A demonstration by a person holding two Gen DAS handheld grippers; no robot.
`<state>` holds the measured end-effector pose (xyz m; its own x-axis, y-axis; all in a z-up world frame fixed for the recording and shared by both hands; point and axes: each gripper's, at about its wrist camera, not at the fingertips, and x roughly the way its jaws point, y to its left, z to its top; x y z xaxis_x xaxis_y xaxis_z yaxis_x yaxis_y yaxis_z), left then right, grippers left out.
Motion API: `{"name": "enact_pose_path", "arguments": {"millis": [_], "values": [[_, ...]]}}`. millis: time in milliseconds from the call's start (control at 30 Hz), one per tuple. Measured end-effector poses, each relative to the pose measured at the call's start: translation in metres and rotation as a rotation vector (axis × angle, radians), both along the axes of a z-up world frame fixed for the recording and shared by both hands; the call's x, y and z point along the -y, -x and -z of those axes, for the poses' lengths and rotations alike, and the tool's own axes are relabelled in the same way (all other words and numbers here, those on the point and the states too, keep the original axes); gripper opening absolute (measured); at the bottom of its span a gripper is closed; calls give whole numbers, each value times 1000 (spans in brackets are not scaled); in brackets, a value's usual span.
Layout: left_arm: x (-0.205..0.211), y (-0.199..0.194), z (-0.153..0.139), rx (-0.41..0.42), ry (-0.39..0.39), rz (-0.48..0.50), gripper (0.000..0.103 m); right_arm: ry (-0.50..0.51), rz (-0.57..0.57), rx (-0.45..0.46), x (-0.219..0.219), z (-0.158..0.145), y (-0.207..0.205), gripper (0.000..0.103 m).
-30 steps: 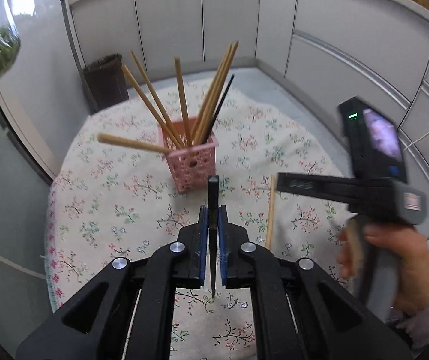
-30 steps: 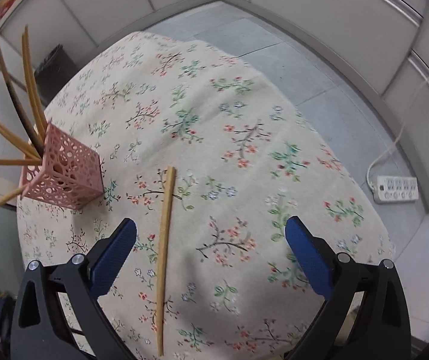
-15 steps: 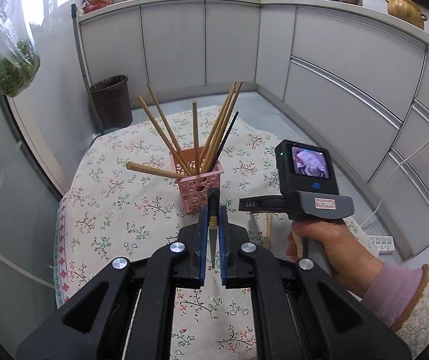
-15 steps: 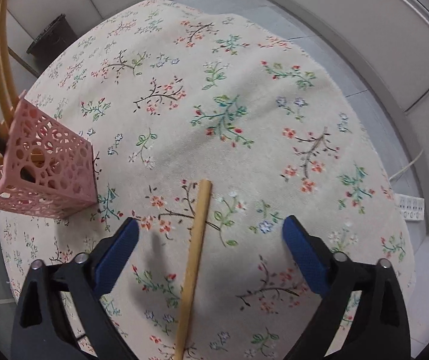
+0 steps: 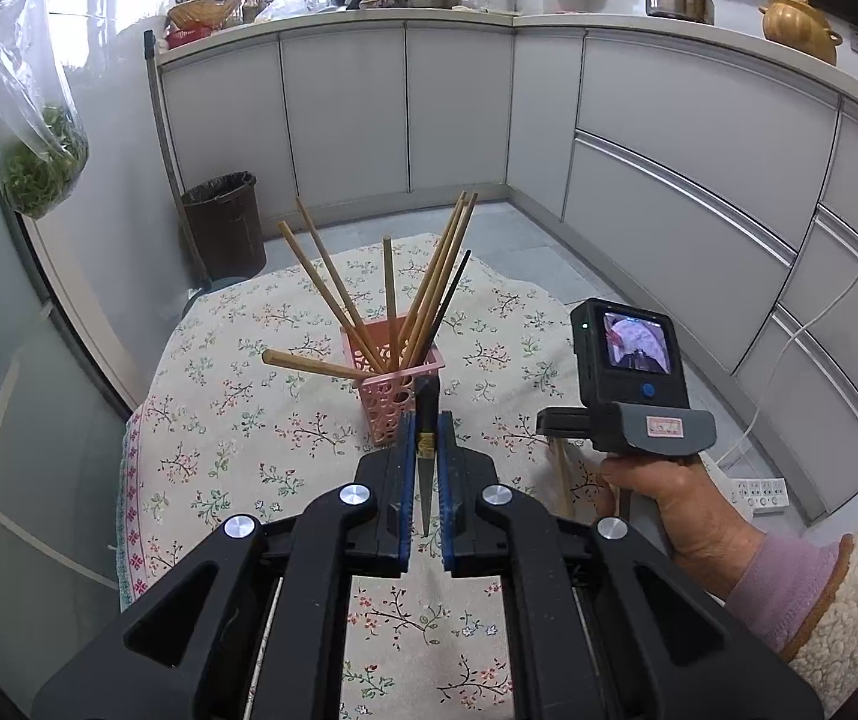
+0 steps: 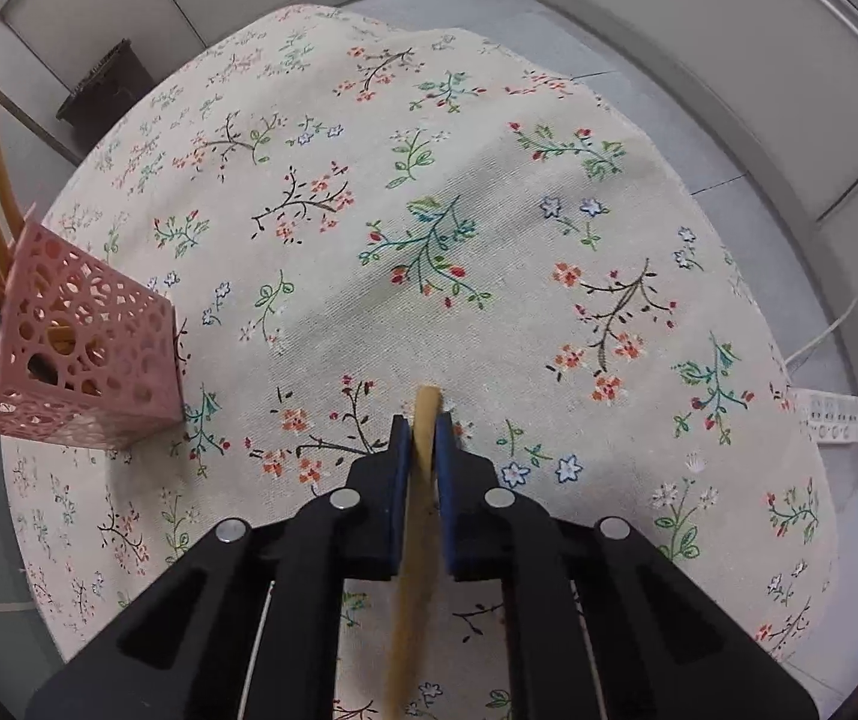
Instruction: Organize utensils
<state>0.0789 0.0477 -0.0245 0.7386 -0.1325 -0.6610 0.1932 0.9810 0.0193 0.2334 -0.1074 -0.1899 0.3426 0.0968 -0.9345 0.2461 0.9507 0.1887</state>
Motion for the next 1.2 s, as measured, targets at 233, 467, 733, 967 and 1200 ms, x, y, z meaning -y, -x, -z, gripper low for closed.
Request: {"name": "enact_pose_path", "arguments": {"millis": [233,467,733,967,1200], "values": [[-1,5,-7,18,22,21,6,-51,-42,203,10,-72,50,8],[4,15,-19,35,63,53,6,-88,-135,402,20,-149,121,8],[-7,16,-45,27,184,77,6,-155,-124,491,43,-192,157,8],[-24,-1,-98,110,231,34,6,-203,-114,663,61,-263,173,8],[-29,-39,-135,190,207,-25,6,-247,-135,721,71,-294,163,8]]}}
